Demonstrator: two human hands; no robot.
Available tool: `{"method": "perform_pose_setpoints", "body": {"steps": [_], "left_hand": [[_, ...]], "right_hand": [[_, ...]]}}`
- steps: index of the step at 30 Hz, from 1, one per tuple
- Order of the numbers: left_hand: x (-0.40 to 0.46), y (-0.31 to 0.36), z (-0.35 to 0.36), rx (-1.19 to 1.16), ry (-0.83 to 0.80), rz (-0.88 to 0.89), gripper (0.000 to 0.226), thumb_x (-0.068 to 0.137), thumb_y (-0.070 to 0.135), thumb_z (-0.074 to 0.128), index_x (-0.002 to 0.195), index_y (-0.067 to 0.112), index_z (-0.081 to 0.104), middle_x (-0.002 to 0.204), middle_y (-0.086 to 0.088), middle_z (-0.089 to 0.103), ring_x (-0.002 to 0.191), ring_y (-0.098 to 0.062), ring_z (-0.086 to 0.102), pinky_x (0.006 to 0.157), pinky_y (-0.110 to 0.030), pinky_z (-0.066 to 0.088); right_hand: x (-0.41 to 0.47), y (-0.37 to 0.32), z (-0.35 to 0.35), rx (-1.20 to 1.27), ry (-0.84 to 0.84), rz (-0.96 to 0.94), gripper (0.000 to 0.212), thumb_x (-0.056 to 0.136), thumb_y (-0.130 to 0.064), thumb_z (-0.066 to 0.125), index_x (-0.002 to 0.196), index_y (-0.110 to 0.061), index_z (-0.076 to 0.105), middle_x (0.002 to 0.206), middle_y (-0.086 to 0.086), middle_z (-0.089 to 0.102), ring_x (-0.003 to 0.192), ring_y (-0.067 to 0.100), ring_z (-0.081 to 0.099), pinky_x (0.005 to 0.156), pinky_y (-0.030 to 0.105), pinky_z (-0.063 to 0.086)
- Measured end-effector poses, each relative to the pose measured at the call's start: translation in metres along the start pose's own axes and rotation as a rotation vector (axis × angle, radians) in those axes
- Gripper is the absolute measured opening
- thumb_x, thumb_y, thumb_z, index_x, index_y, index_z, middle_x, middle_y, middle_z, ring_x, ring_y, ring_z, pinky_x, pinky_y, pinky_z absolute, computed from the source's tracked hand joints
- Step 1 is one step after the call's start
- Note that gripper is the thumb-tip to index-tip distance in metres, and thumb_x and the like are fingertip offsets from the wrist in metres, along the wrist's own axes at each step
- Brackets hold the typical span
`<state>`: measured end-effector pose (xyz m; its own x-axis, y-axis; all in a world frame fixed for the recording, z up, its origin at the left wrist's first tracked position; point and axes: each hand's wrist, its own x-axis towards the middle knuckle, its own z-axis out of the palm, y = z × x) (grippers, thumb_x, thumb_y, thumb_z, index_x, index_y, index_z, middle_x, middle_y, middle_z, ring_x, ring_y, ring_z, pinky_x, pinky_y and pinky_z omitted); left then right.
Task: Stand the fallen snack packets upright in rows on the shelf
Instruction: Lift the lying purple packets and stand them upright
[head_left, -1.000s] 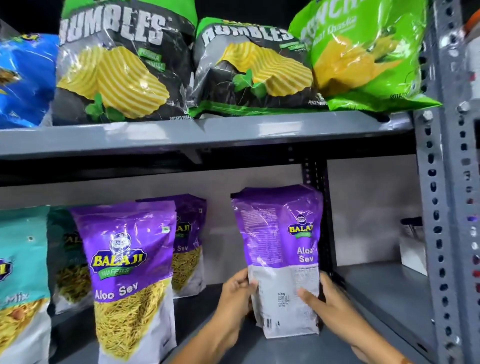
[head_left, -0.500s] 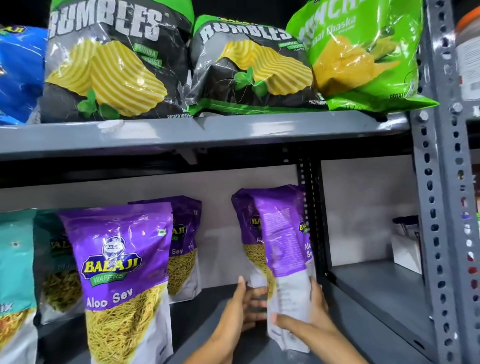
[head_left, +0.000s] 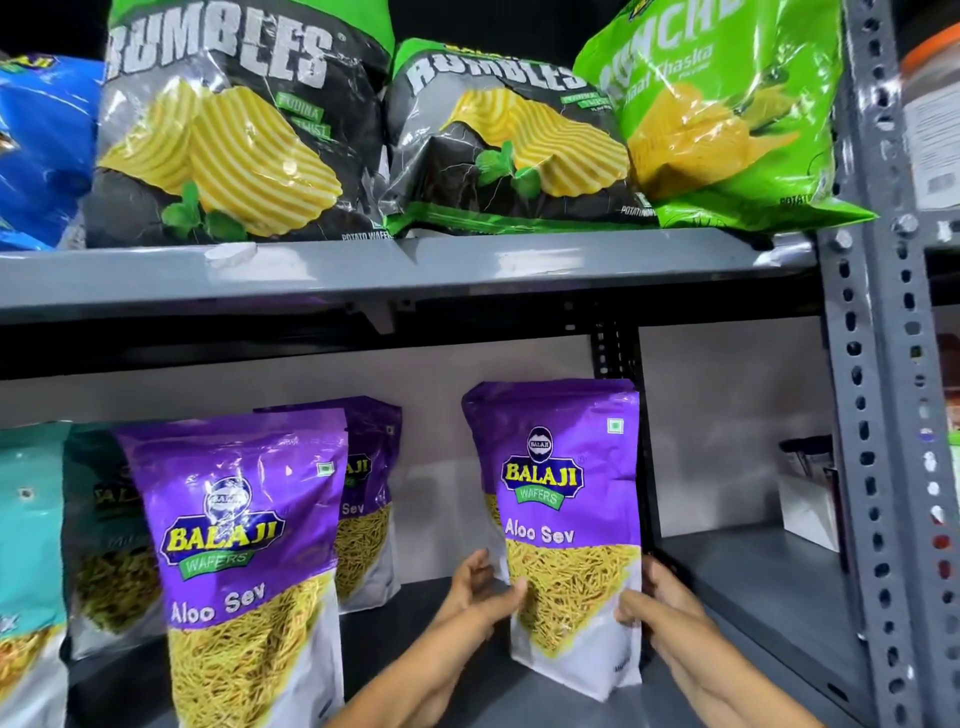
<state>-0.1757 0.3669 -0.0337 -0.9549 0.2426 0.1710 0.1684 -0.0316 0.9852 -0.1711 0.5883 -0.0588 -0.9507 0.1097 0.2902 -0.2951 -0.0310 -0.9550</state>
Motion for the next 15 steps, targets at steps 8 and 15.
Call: {"method": "perform_pose_setpoints", "body": {"steps": [8,15], "left_hand": [[0.012,-0.008,-0.003,0.053,-0.135,-0.061,0.076,0.063,0.018,0.084,0.132,0.013,0.054,0.125,-0.012,0.069,0.119,-0.024,0.063,0.107,-0.034,0.044],[-0.002,-0.011,0.005,0.136,0.037,0.018,0.057,0.069,0.007,0.083,0.121,0.006,0.06,0.112,-0.016,0.07,0.093,-0.018,0.065,0.071,-0.015,0.054]], "right_hand": [[-0.006,-0.002,-0.01,-0.062,-0.081,-0.016,0.032,0.082,0.008,0.068,0.103,-0.014,0.058,0.096,0.003,0.073,0.079,0.005,0.071,0.066,0.01,0.054],[0.001,-0.001,-0.007,0.004,-0.124,0.038,0.028,0.095,0.004,0.049,0.109,-0.017,0.062,0.104,-0.002,0.072,0.098,0.013,0.064,0.087,0.025,0.046]]}}
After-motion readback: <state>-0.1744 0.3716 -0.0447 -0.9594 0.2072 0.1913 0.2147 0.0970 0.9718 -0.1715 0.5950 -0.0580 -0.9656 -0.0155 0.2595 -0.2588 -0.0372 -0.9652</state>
